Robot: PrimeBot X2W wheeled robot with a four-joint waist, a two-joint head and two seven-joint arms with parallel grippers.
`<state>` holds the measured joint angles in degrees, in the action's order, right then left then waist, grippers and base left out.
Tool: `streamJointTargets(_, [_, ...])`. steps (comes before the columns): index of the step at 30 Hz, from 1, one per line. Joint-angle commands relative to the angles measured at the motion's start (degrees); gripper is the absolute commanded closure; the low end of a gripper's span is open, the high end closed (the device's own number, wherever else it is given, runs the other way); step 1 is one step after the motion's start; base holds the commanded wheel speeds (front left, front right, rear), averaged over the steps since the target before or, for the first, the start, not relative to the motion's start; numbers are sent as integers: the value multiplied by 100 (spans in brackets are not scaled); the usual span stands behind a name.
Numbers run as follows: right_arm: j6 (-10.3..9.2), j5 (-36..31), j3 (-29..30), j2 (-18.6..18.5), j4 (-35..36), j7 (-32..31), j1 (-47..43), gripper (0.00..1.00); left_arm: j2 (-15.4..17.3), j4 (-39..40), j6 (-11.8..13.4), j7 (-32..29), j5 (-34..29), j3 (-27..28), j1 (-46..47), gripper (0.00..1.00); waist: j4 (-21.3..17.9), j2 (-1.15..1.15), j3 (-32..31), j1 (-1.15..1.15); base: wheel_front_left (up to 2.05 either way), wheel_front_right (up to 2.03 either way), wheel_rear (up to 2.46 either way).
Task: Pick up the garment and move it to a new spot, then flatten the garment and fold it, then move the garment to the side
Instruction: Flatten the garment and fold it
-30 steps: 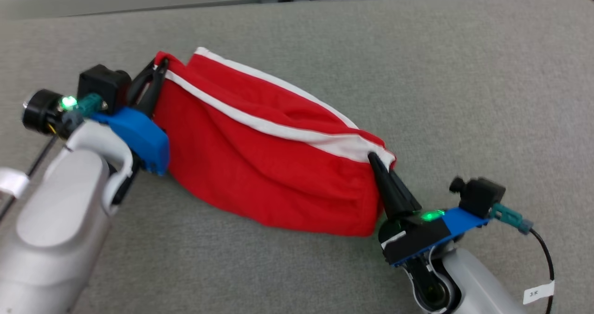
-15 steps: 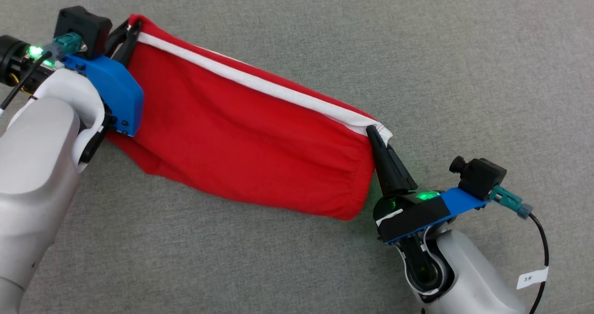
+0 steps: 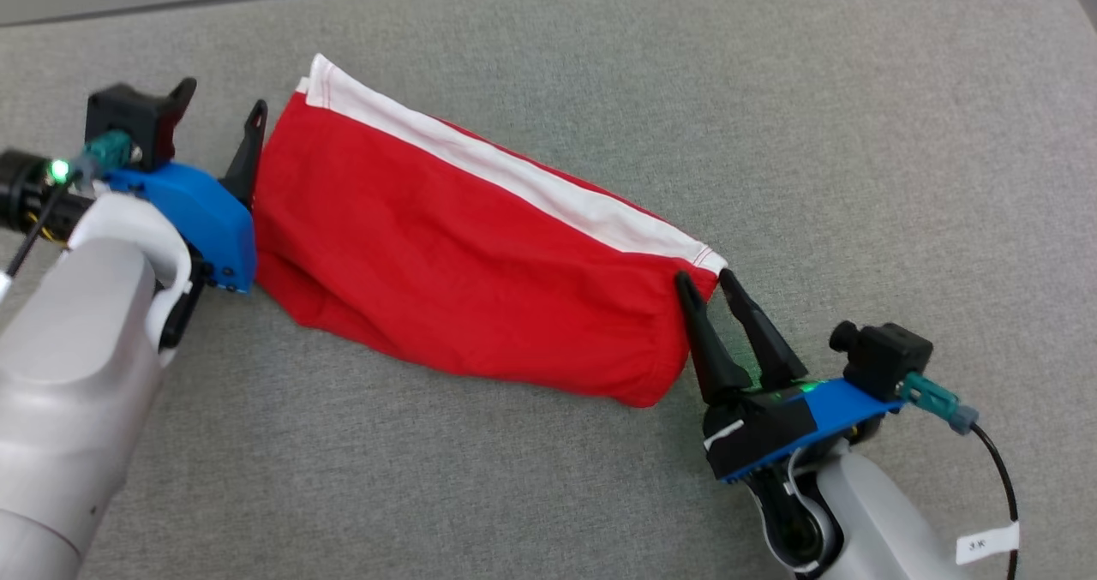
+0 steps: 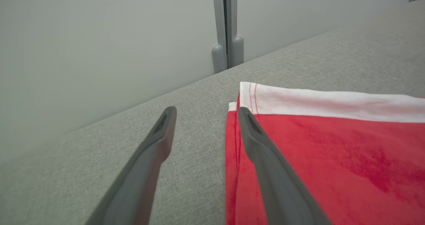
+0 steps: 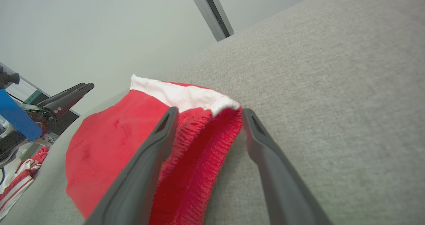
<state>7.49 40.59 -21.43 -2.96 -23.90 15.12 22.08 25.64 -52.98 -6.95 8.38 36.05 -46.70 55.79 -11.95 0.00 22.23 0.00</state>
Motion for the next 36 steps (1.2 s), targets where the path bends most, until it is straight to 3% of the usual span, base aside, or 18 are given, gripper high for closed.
streamJointTargets(1, [0, -291, 154, -35, 6, 2, -188, 0, -90, -97, 81, 264, 126, 128, -163, 0, 7, 0, -97, 0, 0, 0, 0])
streamJointTargets(12, [0, -1612, 1315, -3, 295, 2, -684, 0, -392, -224, 238, 685, 541, 760, -973, 0, 47, 0, -293, 0, 0, 0, 0])
streamJointTargets(20, [0, -1762, 1620, -1, 419, 2, -701, 0, -528, -223, 133, 686, 519, 1069, -1157, 0, -16, 0, -160, 0, 0, 0, 0])
streamJointTargets(27, [0, -1907, 1917, 1, 381, 2, -749, 0, -790, -845, -7, -7, 698, 811, -1227, 0, -30, 0, -191, 0, 0, 0, 0])
streamJointTargets(28, [0, -1937, 1951, 1, 381, 2, -754, 0, -831, -907, -20, -97, 720, 792, -1255, 56, -20, 0, -217, 0, 0, 0, 0])
streamJointTargets(29, [0, -1953, 1961, 3, 367, 2, -770, 0, -874, -951, -30, -155, 749, 773, -1281, 100, -7, 0, -252, 0, 0, 0, 0])
streamJointTargets(36, [0, -2087, 2037, 0, 239, 2, -901, 0, -1069, -978, -50, 235, 895, 809, -1429, 100, 172, 0, -620, 0, 0, 0, 0])
